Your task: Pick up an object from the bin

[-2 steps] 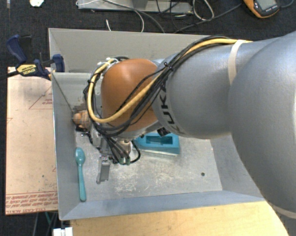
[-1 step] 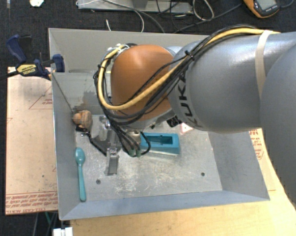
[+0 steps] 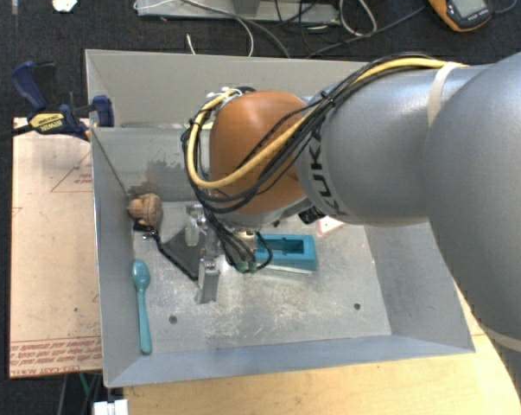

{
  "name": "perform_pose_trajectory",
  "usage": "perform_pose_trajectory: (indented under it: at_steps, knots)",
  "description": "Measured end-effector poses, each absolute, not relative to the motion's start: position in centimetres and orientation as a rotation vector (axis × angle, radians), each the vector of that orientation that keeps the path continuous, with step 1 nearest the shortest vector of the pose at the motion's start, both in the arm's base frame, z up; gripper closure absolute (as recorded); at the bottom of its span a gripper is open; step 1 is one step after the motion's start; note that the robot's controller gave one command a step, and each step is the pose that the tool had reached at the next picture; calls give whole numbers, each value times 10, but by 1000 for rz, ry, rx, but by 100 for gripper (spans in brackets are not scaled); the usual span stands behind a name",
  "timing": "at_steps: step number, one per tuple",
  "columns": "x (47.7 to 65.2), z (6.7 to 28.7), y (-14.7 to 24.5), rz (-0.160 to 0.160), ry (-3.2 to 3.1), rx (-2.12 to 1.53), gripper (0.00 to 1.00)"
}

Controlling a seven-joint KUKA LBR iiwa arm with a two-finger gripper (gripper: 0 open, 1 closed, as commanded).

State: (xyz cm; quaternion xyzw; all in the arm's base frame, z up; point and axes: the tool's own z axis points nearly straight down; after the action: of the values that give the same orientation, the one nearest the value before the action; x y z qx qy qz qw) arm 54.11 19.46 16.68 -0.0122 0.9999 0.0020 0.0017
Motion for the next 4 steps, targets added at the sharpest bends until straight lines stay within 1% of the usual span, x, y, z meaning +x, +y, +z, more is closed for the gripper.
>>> perform_pose_trajectory:
  at_steps: [1,2,3,4]
  knots:
    - [585,119,191,13,3128,-29,0]
    - [598,83,156,9,3130,-197,0]
    - [607,71,111,16,3127,-237,100]
    - [607,71,111,17,3127,-237,100]
